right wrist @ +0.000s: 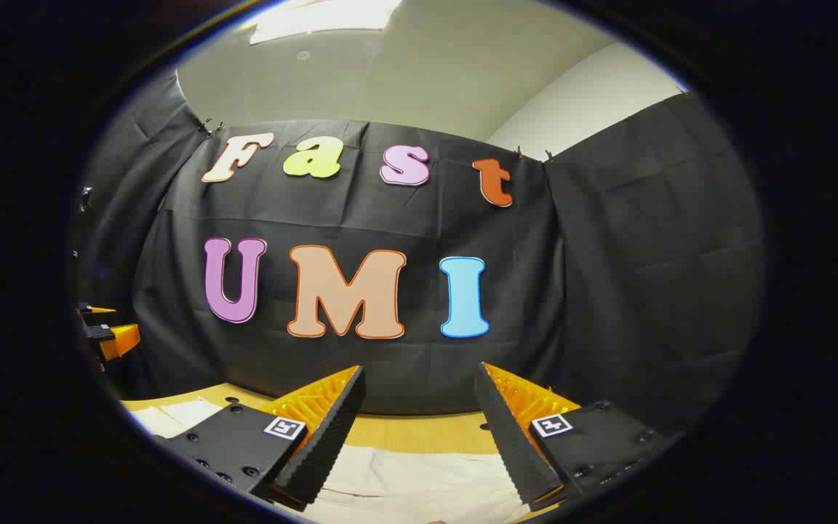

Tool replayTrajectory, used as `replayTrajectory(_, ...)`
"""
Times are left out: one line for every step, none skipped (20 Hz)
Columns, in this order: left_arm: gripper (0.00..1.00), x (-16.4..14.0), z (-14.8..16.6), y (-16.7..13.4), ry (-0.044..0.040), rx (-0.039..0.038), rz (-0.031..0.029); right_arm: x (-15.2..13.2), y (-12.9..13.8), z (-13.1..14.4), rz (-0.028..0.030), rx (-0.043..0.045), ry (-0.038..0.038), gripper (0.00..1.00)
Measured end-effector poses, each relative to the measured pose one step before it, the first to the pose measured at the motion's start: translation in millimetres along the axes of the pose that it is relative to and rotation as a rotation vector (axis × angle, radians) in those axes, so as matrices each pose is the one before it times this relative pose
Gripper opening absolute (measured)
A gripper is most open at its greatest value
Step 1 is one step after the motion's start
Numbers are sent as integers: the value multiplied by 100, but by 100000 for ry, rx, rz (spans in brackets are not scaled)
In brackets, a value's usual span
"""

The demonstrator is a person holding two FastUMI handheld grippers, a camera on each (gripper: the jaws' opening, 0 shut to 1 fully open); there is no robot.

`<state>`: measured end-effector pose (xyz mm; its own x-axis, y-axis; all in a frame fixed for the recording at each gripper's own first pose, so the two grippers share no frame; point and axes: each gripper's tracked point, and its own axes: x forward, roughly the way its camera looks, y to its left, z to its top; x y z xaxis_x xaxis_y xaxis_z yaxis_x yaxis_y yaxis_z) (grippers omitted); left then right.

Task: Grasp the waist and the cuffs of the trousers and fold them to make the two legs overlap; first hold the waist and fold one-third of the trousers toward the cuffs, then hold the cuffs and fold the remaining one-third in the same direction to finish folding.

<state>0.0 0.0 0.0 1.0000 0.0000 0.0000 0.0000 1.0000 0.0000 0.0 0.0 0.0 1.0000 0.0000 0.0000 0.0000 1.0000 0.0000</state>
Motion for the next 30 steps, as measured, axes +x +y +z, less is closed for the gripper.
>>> replayTrajectory(94, 43, 103, -157, -272, 842, -22, 193, -134, 51, -45, 841, -227, 96)
replayTrajectory(94, -33, 87, -5, -214, 802, 78, 260, -32, 136, 102, 565, -132, 96)
replayTrajectory(92, 16, 90, -55, -196, 488, 211, 269, -33, -12, 334, 103, 32, 97)
replayTrajectory(94, 49, 16, -54, 8, 162, 108, 145, 2, -80, 382, -288, 231, 97)
replayTrajectory(94, -31, 23, -10, 133, 17, 293, 133, 80, 14, 505, -368, 68, 97)
replayTrajectory(92, 0, 34, 3, 31, 77, 121, 210, 101, -16, 549, -372, 142, 97)
replayTrajectory(92, 28, -89, 17, 202, 227, 383, -44, 162, -88, 800, -167, -43, 97)
replayTrajectory(92, 108, -102, 83, 132, 90, 179, 237, 229, 72, 878, 58, -95, 96)
replayTrajectory(92, 34, 9, -66, 142, -75, 66, 29, 195, -126, 788, 19, 124, 96)
replayTrajectory(92, 79, -175, 22, 208, 121, 105, 93, 135, 29, 534, -189, 48, 97)
replayTrajectory(92, 161, -54, 4, 210, 232, 195, -2, 155, -54, 559, -678, 2, 97)
replayTrajectory(92, 81, -159, 91, 138, 337, 201, 64, 121, 84, 504, -933, -217, 97)
replayTrajectory(92, 36, -102, 20, 363, 151, 59, 71, 180, -8, 574, -939, -350, 97)
replayTrajectory(92, -35, -334, -54, 454, -90, 84, 67, 189, 95, 468, -784, -319, 97)
replayTrajectory(92, 67, -8, 10, 210, -80, -23, -109, 143, -72, 524, -497, -164, 98)
replayTrajectory(92, 61, -204, 151, 325, 354, 56, -9, 178, -29, 532, -232, 74, 96)
replayTrajectory(92, 30, -129, 149, 366, 668, -50, 35, 194, -188, 475, -10, 103, 97)
replayTrajectory(92, -118, -417, 9, 154, 860, -480, -23, 139, -74, 424, -62, 136, 96)
replayTrajectory(92, -34, -236, 37, 342, 1402, -520, 54, 114, -187, 298, -167, 242, 96)
replayTrajectory(92, -66, -451, 320, 892, 2037, 8, 70, 62, -129, 346, -44, 155, 97)
replayTrajectory(92, -230, -541, 244, 917, 2633, -382, -55, 143, -48, 318, 17, 197, 97)
replayTrajectory(92, -403, -568, 401, 542, 3434, -312, 15, 31, -90, -41, 203, 231, 97)
replayTrajectory(93, -124, -320, 299, 496, 2675, -389, -11, 60, -188, 221, 393, 200, 96)
replayTrajectory(92, -60, -611, 268, 963, 3532, -504, 29, -24, -191, 32, 367, 252, 97)
replayTrajectory(93, -142, -473, 324, 1009, 3518, -803, -37, 10, -216, -22, 263, 366, 97)
replayTrajectory(92, -253, -743, 140, 887, 3720, -1191, 61, 42, -193, 148, 262, 499, 96)
replayTrajectory(93, -261, -518, -67, 1376, 3659, -2041, 11, 119, -270, 184, 184, 432, 97)
replayTrajectory(95, -160, -976, -247, 1412, 4062, -2054, 46, 15, -143, 147, 134, 298, 96)
replayTrajectory(95, -230, -740, -115, 1511, 4456, -1892, 32, 54, -200, 165, 85, 298, 96)
replayTrajectory(100, -258, -893, -151, 1388, 4356, -1676, 19, 25, -84, 197, 146, 351, 96)
